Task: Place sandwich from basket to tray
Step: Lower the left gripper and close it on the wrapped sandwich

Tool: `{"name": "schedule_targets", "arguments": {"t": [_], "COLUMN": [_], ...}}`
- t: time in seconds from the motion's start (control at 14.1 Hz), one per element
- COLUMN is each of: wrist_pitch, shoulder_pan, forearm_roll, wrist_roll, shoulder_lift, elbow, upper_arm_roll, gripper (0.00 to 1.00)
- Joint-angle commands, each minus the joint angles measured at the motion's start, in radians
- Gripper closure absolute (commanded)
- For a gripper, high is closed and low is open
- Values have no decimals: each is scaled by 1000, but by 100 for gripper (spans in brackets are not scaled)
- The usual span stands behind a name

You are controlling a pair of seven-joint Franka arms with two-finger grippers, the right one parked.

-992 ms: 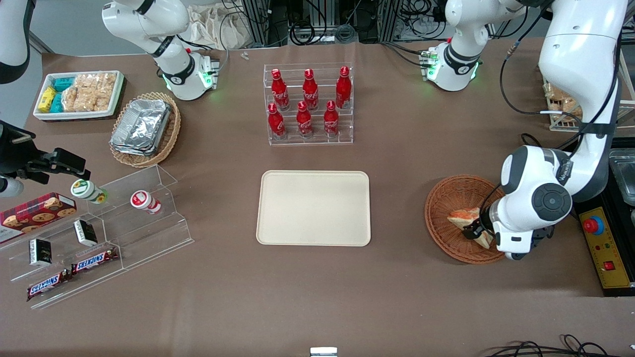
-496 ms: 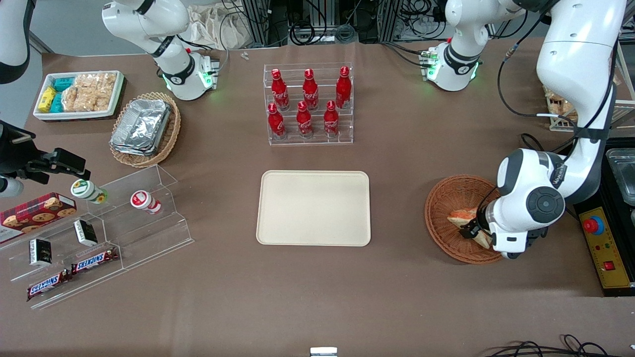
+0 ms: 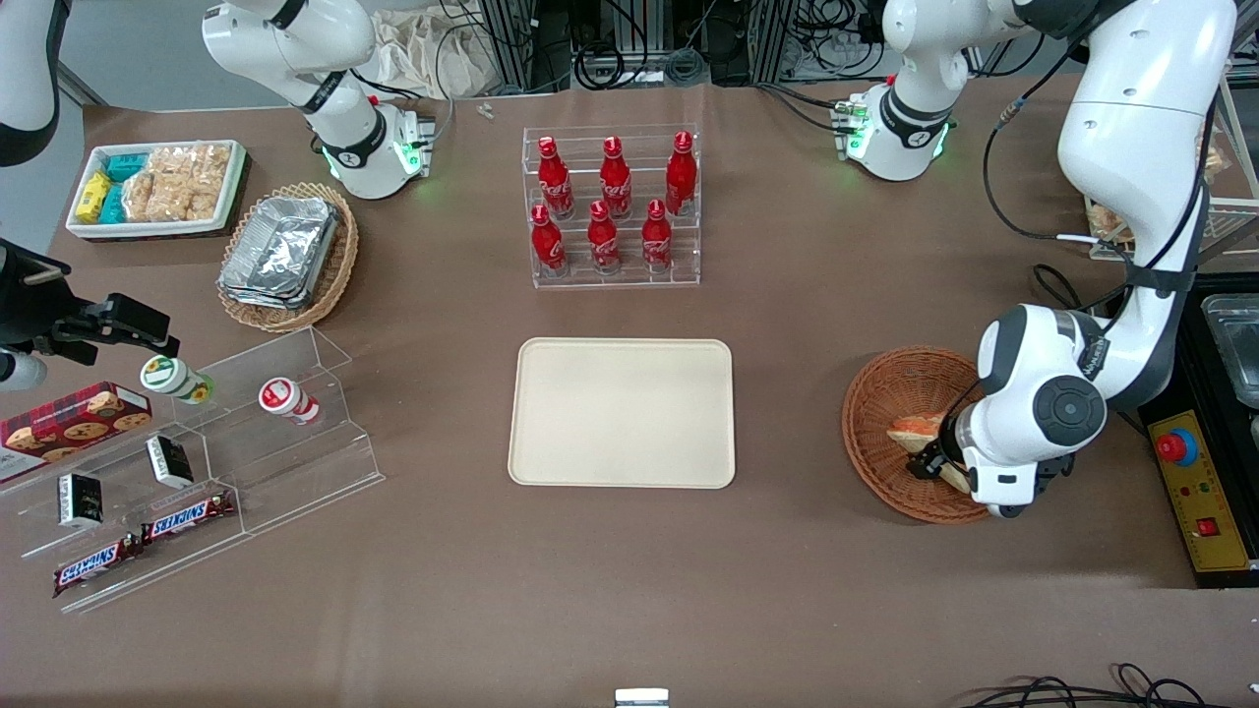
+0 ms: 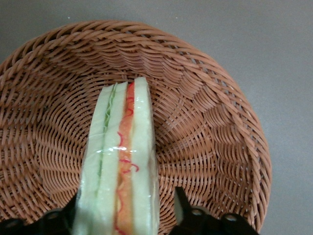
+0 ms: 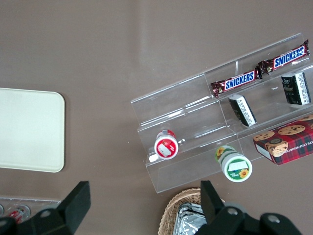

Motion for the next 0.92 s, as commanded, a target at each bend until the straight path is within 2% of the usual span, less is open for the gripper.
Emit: {"name": "schedule_targets", "arguments": {"t": [0.0,0.07,0.5,0.85], "wrist_pitch": [20,20,-25,-355], "shoulder_pan": [-3,-4,0,-1], "forearm_roll": [38,47,50,27], "wrist_roll": [-74,-92,-114,19], "shoulder_lift": [2,5,-21,-37], "elbow": [-2,2,41,295], "upper_arm_roll": [-1,-1,-3,-12], "gripper": [94,100,100,100]}}
